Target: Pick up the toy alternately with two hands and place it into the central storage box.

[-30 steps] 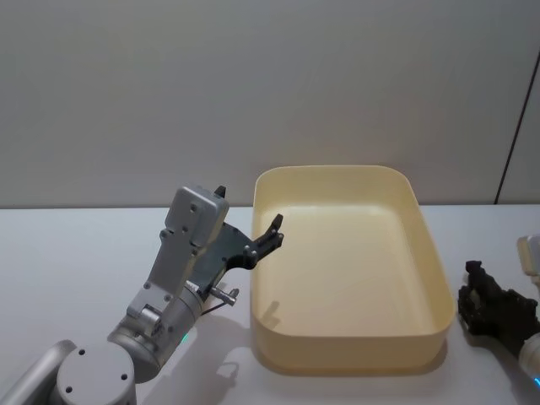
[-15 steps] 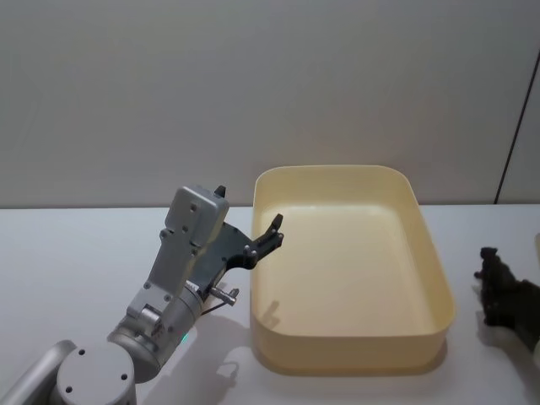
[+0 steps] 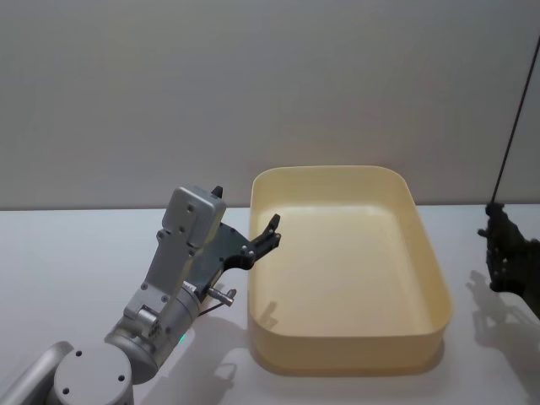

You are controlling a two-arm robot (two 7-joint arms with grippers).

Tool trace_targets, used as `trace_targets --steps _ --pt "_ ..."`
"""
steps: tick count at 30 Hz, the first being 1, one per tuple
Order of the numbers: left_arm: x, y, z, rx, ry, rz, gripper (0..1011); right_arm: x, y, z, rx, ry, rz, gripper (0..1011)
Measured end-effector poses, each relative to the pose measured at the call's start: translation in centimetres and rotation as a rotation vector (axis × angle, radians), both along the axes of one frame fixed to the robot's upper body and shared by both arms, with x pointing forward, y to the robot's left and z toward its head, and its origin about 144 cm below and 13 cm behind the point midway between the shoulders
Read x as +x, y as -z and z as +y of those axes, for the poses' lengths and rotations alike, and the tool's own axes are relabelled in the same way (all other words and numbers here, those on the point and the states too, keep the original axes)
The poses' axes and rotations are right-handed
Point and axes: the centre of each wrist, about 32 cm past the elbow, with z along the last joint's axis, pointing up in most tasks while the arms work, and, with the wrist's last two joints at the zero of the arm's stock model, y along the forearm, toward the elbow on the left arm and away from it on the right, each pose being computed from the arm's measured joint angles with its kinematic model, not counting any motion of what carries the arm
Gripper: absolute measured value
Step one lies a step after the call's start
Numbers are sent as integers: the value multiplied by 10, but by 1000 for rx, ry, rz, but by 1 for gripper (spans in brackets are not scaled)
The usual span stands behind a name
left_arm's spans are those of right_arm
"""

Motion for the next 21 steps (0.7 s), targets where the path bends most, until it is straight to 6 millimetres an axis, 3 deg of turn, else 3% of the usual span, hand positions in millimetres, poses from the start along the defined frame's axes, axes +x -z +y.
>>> trace_targets --steps 12,21 --pt "0 0 0 0 0 0 1001 13 -26 10 35 -131 -15 253" --pt "0 0 0 0 0 0 1001 42 -36 30 69 -248 56 286"
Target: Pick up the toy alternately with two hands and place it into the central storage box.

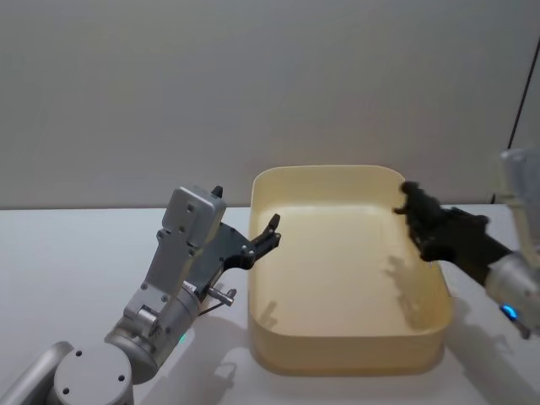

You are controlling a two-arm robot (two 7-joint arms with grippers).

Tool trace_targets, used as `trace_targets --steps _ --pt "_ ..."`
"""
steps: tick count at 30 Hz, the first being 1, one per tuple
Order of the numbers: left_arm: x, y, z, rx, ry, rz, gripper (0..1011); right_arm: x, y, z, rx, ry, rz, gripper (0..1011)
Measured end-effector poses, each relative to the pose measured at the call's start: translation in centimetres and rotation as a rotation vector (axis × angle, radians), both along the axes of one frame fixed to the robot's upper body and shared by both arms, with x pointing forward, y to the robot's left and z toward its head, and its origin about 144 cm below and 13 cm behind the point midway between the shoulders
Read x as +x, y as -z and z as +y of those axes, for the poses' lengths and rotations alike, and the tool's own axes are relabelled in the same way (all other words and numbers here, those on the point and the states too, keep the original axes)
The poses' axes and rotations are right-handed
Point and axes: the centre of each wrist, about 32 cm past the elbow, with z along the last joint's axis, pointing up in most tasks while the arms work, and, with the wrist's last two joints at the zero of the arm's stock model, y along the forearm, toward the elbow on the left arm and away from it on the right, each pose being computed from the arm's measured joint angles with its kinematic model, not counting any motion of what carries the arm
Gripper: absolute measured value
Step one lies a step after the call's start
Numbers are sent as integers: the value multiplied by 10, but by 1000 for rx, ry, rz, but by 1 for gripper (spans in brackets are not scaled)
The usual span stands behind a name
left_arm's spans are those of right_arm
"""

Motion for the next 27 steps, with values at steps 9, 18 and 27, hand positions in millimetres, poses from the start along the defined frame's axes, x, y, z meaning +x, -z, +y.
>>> trace_targets --steps 9,18,27 --pt "0 0 0 0 0 0 1001 23 -6 17 14 -75 51 576" --pt "0 0 0 0 0 0 1001 29 -8 20 15 -93 60 868" --pt "0 0 0 0 0 0 1001 16 -10 -2 19 -24 30 1001"
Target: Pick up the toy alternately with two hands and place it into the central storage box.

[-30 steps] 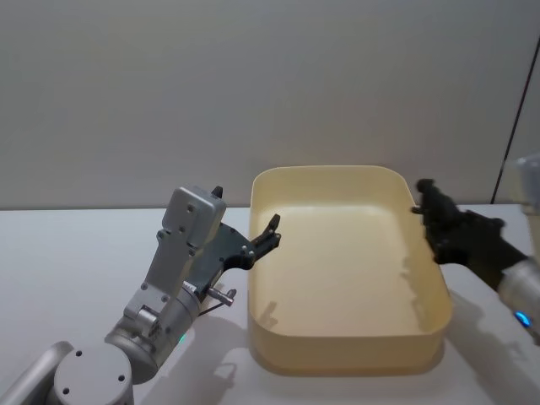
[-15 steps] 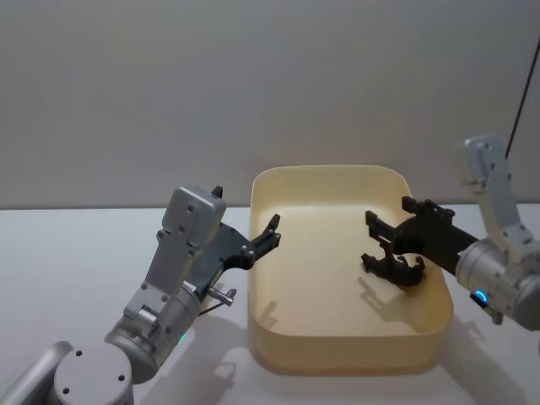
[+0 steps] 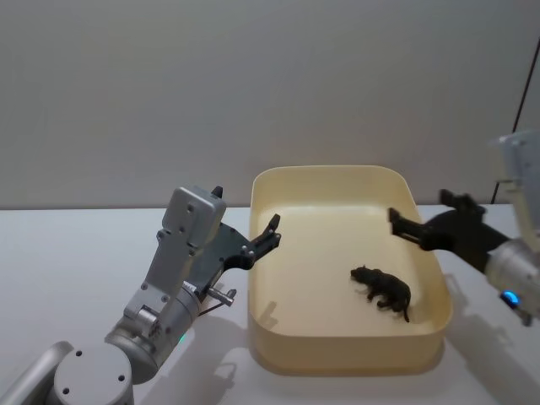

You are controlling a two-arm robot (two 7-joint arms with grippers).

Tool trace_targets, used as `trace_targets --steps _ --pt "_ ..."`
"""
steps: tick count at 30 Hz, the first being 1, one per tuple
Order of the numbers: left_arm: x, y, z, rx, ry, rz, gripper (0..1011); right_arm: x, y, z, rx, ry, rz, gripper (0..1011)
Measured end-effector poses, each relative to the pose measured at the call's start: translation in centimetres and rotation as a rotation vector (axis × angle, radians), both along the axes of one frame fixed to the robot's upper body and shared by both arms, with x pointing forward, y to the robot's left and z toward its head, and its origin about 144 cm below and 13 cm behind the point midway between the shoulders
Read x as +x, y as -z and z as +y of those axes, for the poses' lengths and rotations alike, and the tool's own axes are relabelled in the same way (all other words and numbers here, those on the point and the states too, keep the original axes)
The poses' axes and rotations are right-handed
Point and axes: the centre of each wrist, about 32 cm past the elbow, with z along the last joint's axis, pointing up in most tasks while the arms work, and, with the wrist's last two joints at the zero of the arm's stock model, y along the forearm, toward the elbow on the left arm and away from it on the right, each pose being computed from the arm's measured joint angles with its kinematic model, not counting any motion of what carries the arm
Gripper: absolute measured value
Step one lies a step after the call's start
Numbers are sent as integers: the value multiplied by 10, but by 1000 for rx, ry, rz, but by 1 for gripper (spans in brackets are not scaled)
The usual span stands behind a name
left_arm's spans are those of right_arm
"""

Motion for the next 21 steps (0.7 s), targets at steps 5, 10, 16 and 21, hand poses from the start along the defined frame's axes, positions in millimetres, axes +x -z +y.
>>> trace_targets --steps 5,10,16,21 --pt "0 0 0 0 0 0 1001 -12 -1 -16 4 49 -13 1001" --pt "0 0 0 0 0 0 1001 -27 -2 -35 9 105 -23 1001" --pt "0 0 0 0 0 0 1001 -44 -3 -53 6 161 -27 1001" --pt "0 0 0 0 0 0 1001 -58 -2 -67 -3 219 -28 1001"
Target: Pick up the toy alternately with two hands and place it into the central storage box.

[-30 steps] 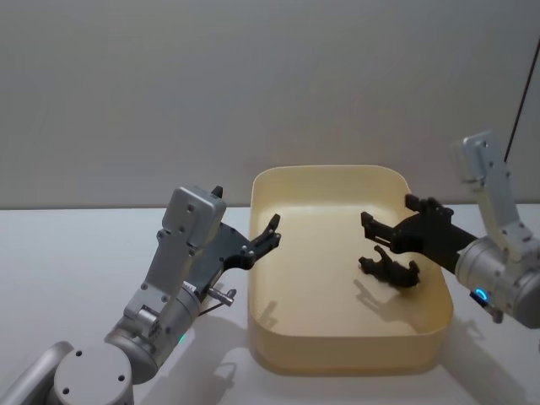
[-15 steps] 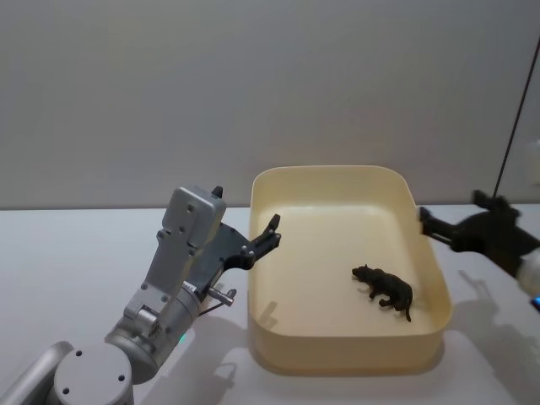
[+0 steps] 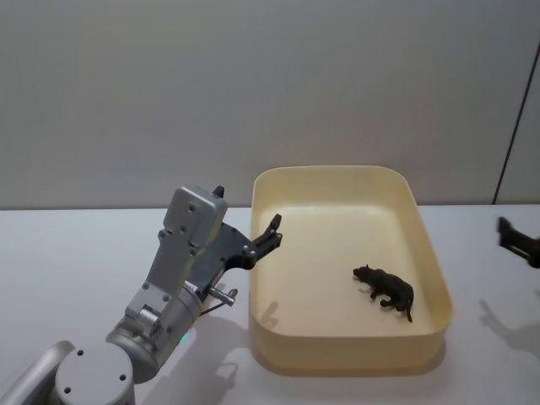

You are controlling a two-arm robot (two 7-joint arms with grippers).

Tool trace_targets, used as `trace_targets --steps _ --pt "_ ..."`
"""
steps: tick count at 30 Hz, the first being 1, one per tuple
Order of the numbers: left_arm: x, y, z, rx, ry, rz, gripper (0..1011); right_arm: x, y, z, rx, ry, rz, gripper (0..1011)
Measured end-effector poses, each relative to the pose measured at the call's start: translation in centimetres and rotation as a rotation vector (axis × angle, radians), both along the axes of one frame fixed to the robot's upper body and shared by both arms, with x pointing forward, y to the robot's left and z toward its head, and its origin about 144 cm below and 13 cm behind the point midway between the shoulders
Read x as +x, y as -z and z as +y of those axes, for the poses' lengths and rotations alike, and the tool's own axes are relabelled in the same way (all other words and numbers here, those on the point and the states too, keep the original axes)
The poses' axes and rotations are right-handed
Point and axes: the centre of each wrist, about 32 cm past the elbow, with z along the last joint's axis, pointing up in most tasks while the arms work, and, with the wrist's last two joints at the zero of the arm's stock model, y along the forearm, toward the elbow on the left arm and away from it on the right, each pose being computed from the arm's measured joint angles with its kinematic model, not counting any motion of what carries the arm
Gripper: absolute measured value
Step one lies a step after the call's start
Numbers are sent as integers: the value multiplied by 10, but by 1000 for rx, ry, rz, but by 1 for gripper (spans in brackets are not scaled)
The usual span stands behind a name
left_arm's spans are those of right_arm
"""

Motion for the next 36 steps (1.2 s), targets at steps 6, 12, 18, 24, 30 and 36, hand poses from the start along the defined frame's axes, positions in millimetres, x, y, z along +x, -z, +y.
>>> trace_targets --steps 6,12,18,24,30,36 --pt "0 0 0 0 0 0 1001 -14 3 -16 -15 71 11 1001" --pt "0 0 0 0 0 0 1001 -26 10 -30 -29 135 40 1001" --pt "0 0 0 0 0 0 1001 -34 17 -39 -41 166 88 1001" --pt "0 0 0 0 0 0 1001 -35 27 -43 -49 177 143 1001" --pt "0 0 0 0 0 0 1001 -31 37 -42 -58 184 192 1001" --pt "0 0 0 0 0 0 1001 -24 46 -40 -70 194 230 1001"
